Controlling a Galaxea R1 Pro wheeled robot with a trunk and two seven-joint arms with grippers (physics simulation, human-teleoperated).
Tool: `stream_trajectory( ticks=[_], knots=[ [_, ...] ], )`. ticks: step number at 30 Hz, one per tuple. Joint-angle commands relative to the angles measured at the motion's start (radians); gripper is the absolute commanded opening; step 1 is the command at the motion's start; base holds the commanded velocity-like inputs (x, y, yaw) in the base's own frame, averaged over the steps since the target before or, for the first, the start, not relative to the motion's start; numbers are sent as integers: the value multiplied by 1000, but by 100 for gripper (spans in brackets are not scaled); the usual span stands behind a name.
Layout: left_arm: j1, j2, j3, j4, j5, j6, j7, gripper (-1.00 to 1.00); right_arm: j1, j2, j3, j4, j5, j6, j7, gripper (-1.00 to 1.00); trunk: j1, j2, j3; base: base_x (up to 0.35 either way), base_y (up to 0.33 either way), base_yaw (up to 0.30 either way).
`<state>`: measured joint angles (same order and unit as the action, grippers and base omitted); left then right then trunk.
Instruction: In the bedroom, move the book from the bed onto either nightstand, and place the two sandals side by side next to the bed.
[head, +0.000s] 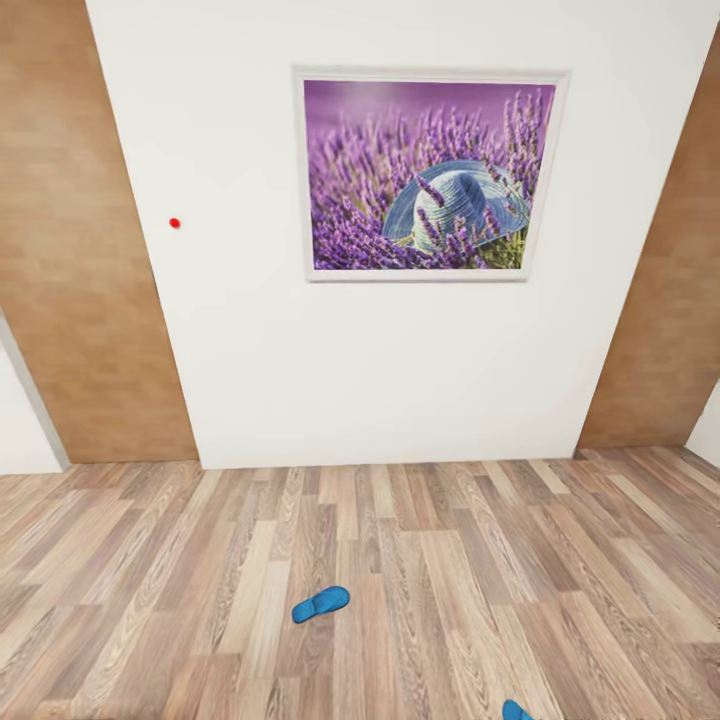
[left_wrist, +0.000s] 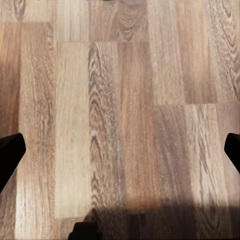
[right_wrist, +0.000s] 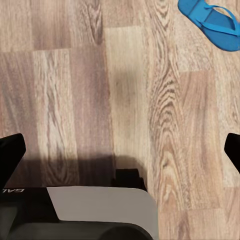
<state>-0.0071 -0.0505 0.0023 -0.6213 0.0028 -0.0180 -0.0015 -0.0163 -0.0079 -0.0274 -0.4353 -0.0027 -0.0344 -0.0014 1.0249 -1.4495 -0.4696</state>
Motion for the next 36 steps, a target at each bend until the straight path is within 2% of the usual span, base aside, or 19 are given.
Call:
stream_trajectory(
  ticks=[1,17,36],
  knots=[
    [0,0,0,0,0,-2,0,100,-1,0,-2,1,0,-4,0,100,0,0,-1,41,0,-156],
    [0,0,0,0,0,-2,0,100,-1,0,-2,1,0,-4,0,100,0,0,-1,18,5,-211],
    [0,0,0,0,0,-2,-1,100,-1,0,-2,1,0,-4,0,100,0,0,-1,279,113,-215]
  ],
)
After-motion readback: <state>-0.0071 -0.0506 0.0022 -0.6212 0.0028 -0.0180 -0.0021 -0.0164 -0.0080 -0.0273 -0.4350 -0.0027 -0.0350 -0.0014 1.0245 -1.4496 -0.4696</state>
